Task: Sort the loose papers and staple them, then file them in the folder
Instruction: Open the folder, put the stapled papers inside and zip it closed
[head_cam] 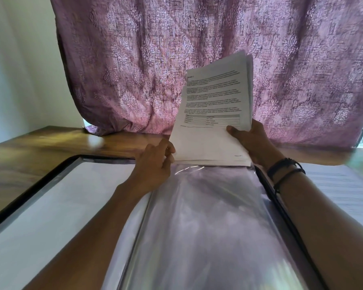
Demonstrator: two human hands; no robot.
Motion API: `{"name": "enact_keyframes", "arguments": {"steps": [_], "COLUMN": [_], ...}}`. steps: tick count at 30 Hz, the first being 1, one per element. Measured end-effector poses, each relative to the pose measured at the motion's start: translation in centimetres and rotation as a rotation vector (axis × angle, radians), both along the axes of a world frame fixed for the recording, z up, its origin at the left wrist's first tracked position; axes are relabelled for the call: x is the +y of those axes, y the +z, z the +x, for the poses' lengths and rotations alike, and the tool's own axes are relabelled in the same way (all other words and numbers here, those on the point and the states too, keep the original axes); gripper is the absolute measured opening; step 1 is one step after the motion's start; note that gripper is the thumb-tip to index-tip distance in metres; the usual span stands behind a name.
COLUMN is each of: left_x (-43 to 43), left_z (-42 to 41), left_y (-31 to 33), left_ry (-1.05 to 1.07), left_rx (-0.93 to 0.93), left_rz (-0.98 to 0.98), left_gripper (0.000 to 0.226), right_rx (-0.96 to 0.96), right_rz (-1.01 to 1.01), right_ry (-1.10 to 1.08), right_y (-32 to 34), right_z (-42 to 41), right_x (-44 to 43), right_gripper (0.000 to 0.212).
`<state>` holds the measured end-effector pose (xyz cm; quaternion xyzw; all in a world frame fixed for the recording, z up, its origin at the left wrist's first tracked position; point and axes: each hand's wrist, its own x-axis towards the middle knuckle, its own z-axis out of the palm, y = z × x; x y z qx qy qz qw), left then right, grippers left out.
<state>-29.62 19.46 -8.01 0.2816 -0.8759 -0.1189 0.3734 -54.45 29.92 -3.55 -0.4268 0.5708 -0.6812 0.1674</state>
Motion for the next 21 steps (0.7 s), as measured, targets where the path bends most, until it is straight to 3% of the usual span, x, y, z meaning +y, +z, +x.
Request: {"name": "enact_keyframes", "arguments": {"steps": [10, 12, 15, 18, 21], "left_x": [0.34, 0.18, 0.05, 0.25, 0.80], "left_z": [-0.03, -0.06, -0.28, -0.46, -0.64], "left_y": [0.18, 0.13, 0.10, 0.15, 0.19], "left_ry": [0.047, 0.036, 0.001, -0.002, 0.032], "left_rx": [0.040, 0.031, 0.022, -0.074, -0.117], "left_rz": [-0.091, -0.072, -0.011, 0.075, 0.034], "left_gripper": [0.040, 0.036, 0.013, 0.027, 0.035], "right_rx": [0.052, 0.076, 0.180, 0.118, -0.025], "right_rz": [0.111, 0.159, 0.261, 0.282, 0.291], "right_ry": [0.123, 0.186, 0.221, 0.218, 0.180], "right_y": [0.04, -0.01, -0.23, -0.46, -0.34], "right_z": [0.18, 0.18, 0.59, 0.58, 0.22], "right_x": [-0.14, -0.14, -0.08, -0.29, -0.52], "right_gripper": [0.039, 0.041, 0.038, 0.033, 0.026]}}
